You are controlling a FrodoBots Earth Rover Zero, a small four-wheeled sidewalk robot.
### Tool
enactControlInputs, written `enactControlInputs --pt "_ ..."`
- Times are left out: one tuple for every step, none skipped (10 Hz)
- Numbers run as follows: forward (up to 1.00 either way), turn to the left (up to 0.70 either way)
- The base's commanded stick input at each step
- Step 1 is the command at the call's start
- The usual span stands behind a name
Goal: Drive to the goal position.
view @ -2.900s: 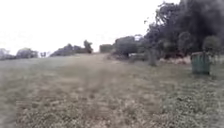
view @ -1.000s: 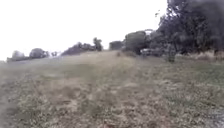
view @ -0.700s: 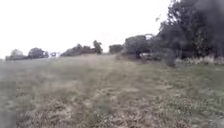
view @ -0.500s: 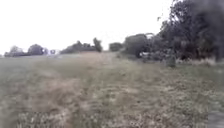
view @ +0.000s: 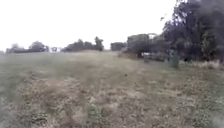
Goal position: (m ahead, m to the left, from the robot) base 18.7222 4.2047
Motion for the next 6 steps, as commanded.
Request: enactControlInputs --pt "0.7 0.0" --pt "0.7 0.0" --pt "0.7 0.0" --pt "0.7 0.0" --pt "0.7 0.0" --pt "0.7 0.0"
